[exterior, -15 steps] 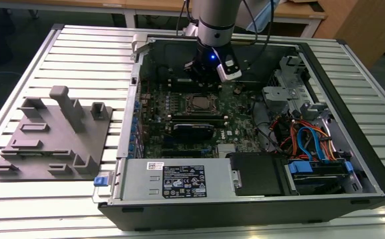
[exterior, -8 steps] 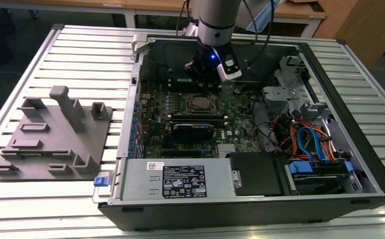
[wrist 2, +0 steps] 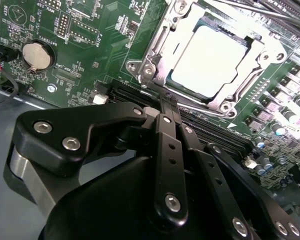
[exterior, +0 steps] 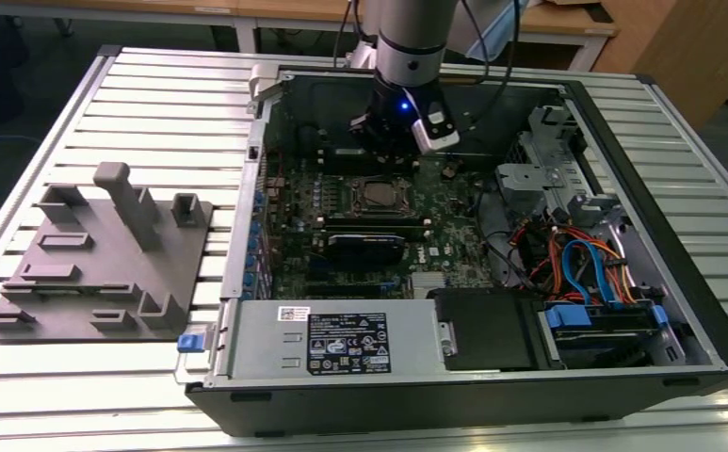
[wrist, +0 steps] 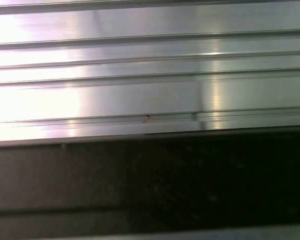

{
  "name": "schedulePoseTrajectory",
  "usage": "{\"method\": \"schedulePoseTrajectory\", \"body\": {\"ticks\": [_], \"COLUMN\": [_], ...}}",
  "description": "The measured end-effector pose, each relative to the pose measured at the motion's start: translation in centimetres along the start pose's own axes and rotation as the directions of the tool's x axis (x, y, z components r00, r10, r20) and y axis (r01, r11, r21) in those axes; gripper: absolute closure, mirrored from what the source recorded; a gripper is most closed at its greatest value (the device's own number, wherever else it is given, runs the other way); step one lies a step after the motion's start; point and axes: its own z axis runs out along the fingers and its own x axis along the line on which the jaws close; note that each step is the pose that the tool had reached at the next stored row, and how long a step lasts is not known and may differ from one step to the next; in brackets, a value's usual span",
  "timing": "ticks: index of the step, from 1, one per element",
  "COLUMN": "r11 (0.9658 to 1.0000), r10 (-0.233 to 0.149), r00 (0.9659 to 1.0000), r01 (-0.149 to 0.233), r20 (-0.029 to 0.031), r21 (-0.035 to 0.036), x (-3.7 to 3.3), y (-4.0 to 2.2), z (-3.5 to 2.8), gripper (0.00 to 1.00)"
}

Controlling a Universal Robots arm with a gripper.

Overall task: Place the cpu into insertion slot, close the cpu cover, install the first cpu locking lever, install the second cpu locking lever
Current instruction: 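Install the first cpu locking lever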

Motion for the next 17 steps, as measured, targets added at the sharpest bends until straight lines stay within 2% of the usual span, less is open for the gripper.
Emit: {"method": "schedulePoseTrajectory", "body": {"ticks": [4,17], "r11": [1.0000,1.0000], "r10": [0.000,0.000], "r00": [1.0000,1.0000], "r01": [0.000,0.000], "r20": [0.0000,-0.0001], "r21": [0.0000,0.0003], "x": [-0.26,-0.44], "y": [0.04,0.03], "z": [0.00,0.33], "gripper": [0.90,0.90]}}
